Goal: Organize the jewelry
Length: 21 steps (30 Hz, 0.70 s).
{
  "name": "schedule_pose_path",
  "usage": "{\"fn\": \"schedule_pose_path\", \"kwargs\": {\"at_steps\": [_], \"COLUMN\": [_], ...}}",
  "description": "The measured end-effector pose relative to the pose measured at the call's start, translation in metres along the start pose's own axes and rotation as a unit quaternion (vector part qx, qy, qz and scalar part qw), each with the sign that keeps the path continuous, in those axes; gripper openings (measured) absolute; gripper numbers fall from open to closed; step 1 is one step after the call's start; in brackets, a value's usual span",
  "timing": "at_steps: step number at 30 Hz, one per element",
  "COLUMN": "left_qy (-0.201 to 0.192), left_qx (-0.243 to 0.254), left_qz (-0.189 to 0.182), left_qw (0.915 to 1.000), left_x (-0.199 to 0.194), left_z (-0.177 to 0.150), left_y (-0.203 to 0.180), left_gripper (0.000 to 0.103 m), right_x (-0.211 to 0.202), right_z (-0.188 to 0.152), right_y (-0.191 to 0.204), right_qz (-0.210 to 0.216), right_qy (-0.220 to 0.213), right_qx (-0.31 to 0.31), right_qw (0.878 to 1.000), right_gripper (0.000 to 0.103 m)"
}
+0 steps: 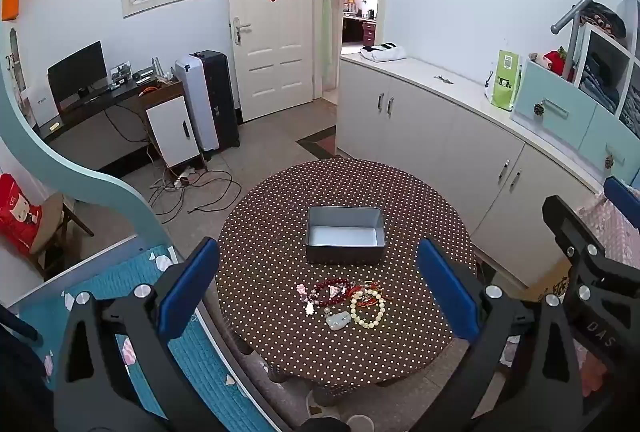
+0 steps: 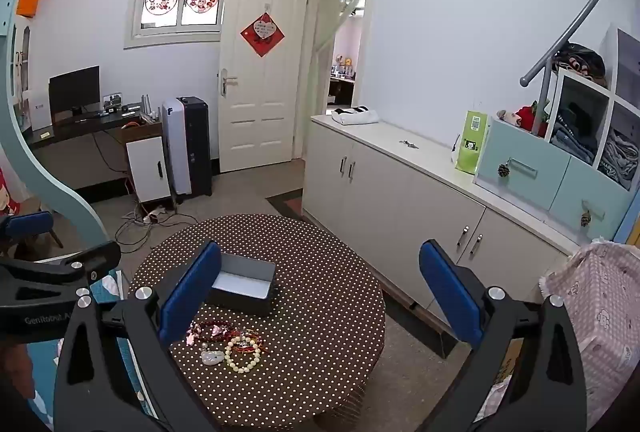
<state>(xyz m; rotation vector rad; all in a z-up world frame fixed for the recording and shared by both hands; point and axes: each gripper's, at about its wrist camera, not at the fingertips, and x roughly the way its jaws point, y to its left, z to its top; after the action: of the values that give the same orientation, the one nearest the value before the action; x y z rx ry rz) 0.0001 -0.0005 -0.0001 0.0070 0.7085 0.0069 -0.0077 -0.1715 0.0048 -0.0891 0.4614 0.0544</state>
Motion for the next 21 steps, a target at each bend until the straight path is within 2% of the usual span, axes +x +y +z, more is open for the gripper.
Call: {"fn": "schedule_pose_path", "kwargs": {"at_steps": [9,21], "left_qy": [-0.004,-0.013], "left_qx": [-0.001,0.008], "left_qz": [0.000,-0.007], "left_qw": [1.0000,0.9999], "left_x": [0.000,-0.006], "left_z": [0.001,-0.001], "left_y": [0.002,-0.001], "left_gripper": [0.098,0.098], "right_x": [-0.006,0.008], "right_z": [-0.005,-0.006], "right_y": [-0.002,-0.002], "right_qz": [0.003,0.015], "right_qy": [0.004,0.025], "right_qx": [0.012,0.023], "right_qw": [1.000,0.999], "right_gripper": [0.096,0.096]}}
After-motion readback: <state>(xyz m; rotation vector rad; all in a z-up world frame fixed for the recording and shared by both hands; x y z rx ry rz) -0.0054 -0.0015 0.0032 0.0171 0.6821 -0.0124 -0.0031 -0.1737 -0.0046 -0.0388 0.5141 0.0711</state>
